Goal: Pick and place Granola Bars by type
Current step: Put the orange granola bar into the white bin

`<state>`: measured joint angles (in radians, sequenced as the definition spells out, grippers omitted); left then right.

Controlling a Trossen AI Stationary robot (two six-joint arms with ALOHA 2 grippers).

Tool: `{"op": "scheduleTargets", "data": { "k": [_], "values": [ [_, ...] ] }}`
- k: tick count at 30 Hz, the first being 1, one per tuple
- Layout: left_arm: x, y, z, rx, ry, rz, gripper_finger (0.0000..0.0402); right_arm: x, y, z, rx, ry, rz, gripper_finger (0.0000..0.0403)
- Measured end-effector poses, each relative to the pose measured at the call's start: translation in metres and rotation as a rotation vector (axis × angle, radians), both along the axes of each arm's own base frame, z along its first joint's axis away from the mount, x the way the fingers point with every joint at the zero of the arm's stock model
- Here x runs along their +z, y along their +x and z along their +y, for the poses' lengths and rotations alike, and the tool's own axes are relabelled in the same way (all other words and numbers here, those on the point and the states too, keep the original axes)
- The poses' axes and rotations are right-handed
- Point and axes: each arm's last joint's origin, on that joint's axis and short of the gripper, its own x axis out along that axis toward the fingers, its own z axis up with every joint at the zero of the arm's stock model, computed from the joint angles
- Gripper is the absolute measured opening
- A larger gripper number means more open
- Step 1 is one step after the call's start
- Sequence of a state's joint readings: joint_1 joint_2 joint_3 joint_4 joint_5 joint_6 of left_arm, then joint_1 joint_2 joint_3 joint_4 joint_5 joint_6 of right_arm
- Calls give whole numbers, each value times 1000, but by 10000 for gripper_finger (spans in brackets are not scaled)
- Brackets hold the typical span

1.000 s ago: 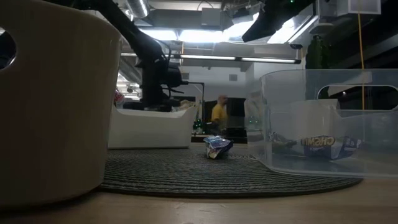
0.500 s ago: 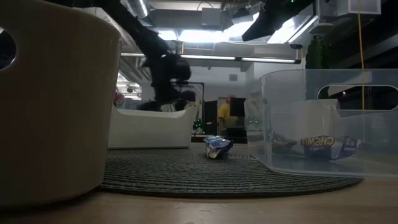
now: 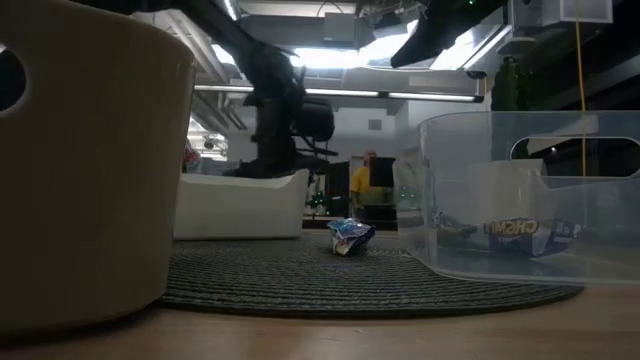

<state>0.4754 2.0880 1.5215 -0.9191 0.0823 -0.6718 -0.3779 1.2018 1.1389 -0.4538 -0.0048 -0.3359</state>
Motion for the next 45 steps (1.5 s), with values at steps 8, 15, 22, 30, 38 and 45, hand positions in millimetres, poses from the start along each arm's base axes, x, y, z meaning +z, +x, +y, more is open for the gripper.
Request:
{"op": "scheduleTargets", "data": {
  "k": [8, 15, 22, 30, 38, 45],
  "values": [
    [9, -10, 6, 47, 120, 89, 264, 0, 0, 0, 9, -4, 3, 167],
    [19, -24, 33, 105, 200, 104, 264, 0, 0, 1, 20, -1, 2, 167],
    [17, -35, 55, 154, 195, 76, 264, 0, 0, 1, 21, -1, 4, 167],
    [4, -43, 66, 186, 199, 97, 265, 0, 0, 1, 31, -18, 11, 167],
    [-14, -39, 63, 156, 115, 109, 260, 0, 0, 1, 34, -24, 13, 167],
    [-11, -37, 60, 120, 122, 104, 172, 0, 0, 1, 34, -24, 13, 167]
  ]
}}
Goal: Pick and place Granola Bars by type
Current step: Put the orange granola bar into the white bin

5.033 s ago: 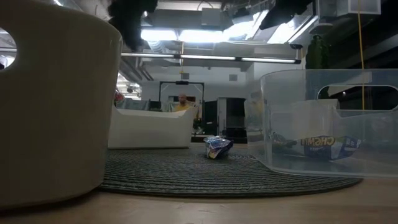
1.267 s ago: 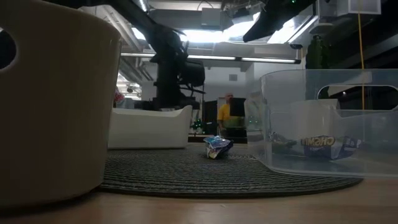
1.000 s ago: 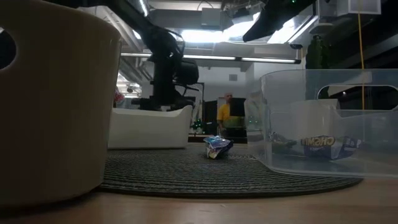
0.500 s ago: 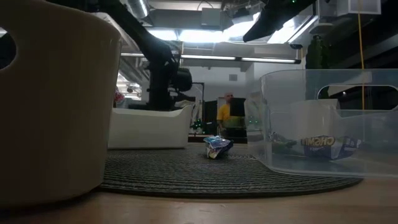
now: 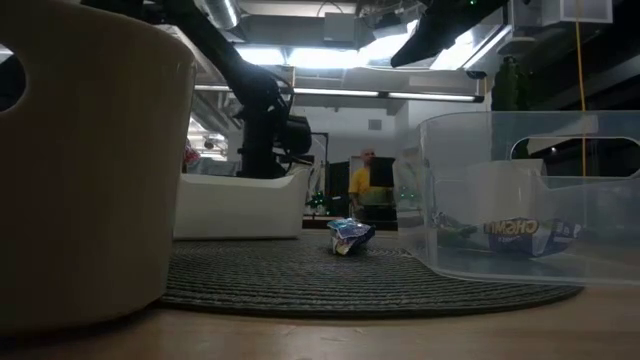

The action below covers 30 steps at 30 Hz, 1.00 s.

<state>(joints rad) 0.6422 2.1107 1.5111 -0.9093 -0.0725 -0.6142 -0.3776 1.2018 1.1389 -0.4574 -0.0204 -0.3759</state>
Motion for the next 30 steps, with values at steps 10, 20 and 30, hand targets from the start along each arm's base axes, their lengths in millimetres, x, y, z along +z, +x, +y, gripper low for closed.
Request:
{"op": "scheduleTargets", "data": {
  "k": [10, 20, 30],
  "values": [
    [39, 12, -13, -144, -100, -41, 13, 0, 0, 0, 3, 2, -1, 167],
    [226, 2, -67, -244, 347, -418, 18, -1, 0, 1, 40, 6, 12, 167],
    [333, -126, -186, -297, 476, -621, 21, -2, -1, 1, 44, 5, 19, 167]
  ]
}}
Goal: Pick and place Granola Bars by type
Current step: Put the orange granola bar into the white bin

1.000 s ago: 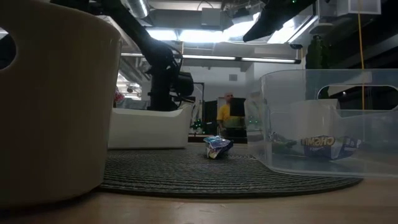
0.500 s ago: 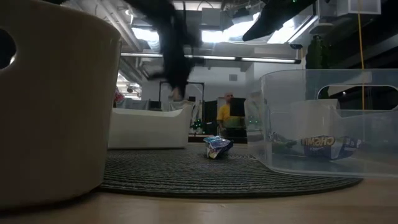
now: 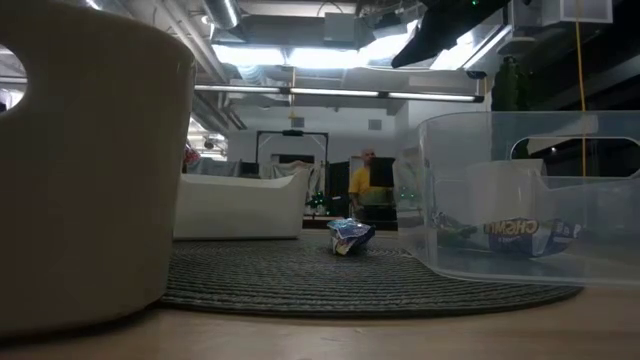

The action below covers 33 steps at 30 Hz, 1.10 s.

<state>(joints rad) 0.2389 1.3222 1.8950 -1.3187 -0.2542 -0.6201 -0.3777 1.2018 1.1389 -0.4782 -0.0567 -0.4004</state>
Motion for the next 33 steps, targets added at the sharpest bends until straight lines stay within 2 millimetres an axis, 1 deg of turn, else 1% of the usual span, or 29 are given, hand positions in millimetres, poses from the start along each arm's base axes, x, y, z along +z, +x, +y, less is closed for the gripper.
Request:
{"op": "scheduleTargets", "data": {
  "k": [2, 4, 6, 8, 10, 11, 16, 19, 23, 25, 26, 28, 30, 31, 33],
  "values": [
    [3, -16, -12, 7, -7, 0, 19, 0, 0, 0, 0, 1, 0, 167],
    [5, -27, -22, -7, -10, 1, 18, 0, 0, 0, 0, 2, 2, 167],
    [5, -31, -28, -34, -15, 12, 18, -1, 0, 0, -1, 3, 6, 167],
    [4, -29, -31, -55, -17, 18, 18, -1, -1, 0, -1, 5, 10, 167],
    [1, -22, -32, -79, -32, 39, 18, -1, -1, 0, -1, 7, 14, 167],
    [-2, -14, -31, -103, -42, 60, 18, -1, -1, 0, -2, 7, 17, 167],
    [-28, 35, -17, -273, -127, 206, 18, -2, -1, 0, -2, 9, 21, 167],
    [-37, 47, -8, -324, -133, 251, 18, -2, -1, 0, -3, 9, 21, 167],
    [-52, 64, 3, -328, -116, 340, 18, -2, -1, 0, -5, 13, 19, 167],
    [-66, 71, 7, -300, -114, 434, 18, -2, -1, 0, -14, 25, 16, 167],
    [-78, 74, 7, -295, -124, 495, 18, -2, -1, 0, -17, 31, 14, 167],
    [-111, 83, 6, -314, -167, 614, 18, -2, -1, 1, -25, 46, 16, 167],
    [-150, 90, 2, -330, -215, 707, 18, -3, -2, 1, -34, 63, 20, 167],
    [-168, 92, -1, -339, -236, 727, 18, -4, -2, 1, -38, 70, 24, 167],
    [-197, 95, -9, -371, -295, 720, 18, -5, -3, 1, -44, 83, 35, 167]
  ]
}}
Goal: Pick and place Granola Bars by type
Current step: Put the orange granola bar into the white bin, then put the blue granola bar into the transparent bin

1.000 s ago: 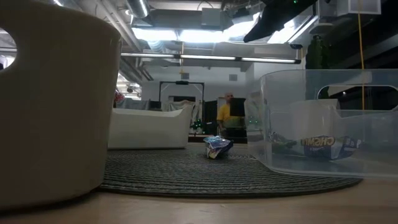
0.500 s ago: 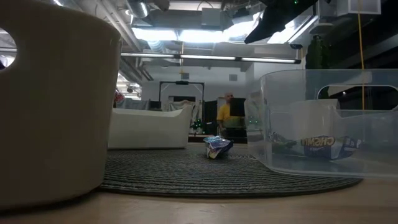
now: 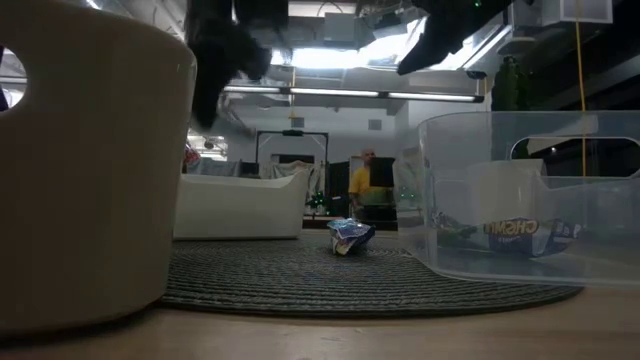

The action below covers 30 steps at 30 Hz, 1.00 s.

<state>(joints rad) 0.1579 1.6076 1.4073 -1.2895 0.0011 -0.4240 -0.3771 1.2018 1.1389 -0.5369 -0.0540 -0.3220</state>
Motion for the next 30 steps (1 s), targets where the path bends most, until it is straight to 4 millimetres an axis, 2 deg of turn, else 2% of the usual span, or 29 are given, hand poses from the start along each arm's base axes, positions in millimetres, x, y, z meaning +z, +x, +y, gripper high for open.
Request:
{"op": "scheduleTargets", "data": {
  "k": [3, 6, 12, 17, 20, 24, 30],
  "values": [
    [-32, 0, -8, 13, -77, -2, 18, -2, -1, 0, -1, 10, 22, 167],
    [-44, -2, -11, 27, -89, 5, 19, -3, -2, 1, -1, 13, 29, 167],
    [-52, -3, -11, 9, -84, 2, 51, -3, -2, 1, -1, 12, 28, 167],
    [-51, -1, -13, -31, -87, -19, 119, -3, -2, 1, -2, 14, 28, 167],
    [-44, 3, -13, -23, -101, -49, 166, -3, -2, 1, -2, 15, 29, 167],
    [-17, 15, -14, -40, -141, -162, 211, -3, -2, 1, -2, 16, 31, 167],
    [34, 34, -24, -191, -89, -389, 225, -3, -2, 1, -5, 19, 30, 167]
  ]
}}
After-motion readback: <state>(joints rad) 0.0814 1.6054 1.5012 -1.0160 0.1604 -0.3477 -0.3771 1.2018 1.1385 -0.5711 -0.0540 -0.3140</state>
